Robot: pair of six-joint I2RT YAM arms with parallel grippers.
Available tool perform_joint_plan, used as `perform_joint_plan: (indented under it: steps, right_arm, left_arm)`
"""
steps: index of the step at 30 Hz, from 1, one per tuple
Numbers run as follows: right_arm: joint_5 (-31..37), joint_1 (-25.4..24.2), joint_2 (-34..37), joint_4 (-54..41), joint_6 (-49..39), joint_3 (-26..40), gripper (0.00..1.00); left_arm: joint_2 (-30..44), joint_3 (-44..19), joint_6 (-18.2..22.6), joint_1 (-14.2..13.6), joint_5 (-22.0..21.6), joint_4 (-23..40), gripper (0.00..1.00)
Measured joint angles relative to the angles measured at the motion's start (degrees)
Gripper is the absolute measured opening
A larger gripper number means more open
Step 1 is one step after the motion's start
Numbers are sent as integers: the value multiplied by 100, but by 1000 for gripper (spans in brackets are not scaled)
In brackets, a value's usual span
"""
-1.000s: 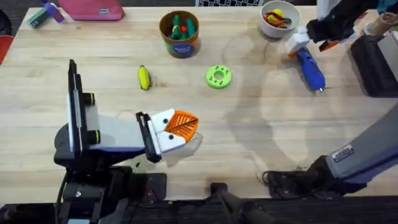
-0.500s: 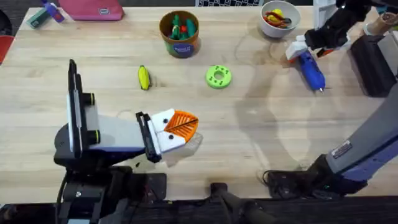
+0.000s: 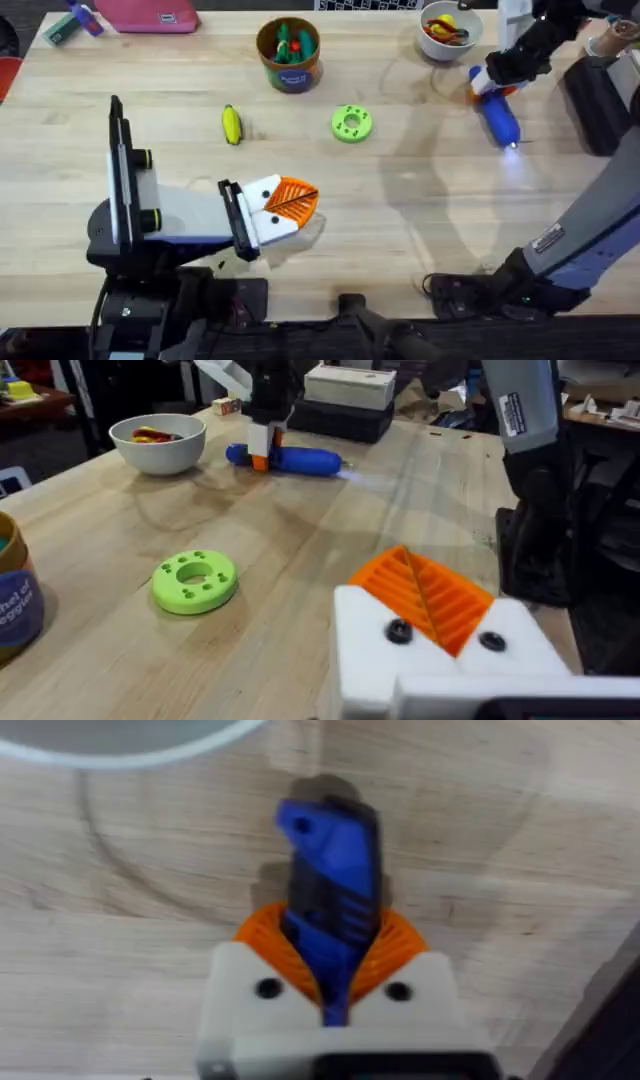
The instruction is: Pick up the gripper from the table and insert it into the empty holder that is missing its gripper. Then pick up a screw, insert it into the mounting hole, and use the screwdriver to tighten it. Finally, clean up the table by picking up the vegetable and placing it into the bucket.
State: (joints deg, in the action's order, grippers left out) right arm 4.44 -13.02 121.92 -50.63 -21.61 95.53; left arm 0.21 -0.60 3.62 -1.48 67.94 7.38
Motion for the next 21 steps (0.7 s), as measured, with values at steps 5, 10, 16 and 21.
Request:
perform_joint_plan:
  steps: [5,10,16,21]
  right_arm:
    - [23,-6,18,-5,16,7,24]
    - [27,-2,18,-50,14,12,24]
    - [23,-2,17,-406,54,87,24]
    - [-160,-2,-231,-662,104,299,24]
  left_arm:
    - [0,0,0,0,0,0,7]
    - [0,0,0,0,-1,0,7]
    - [0,0,0,0,-1,0,7]
    - [0,0,0,0,-2,0,7]
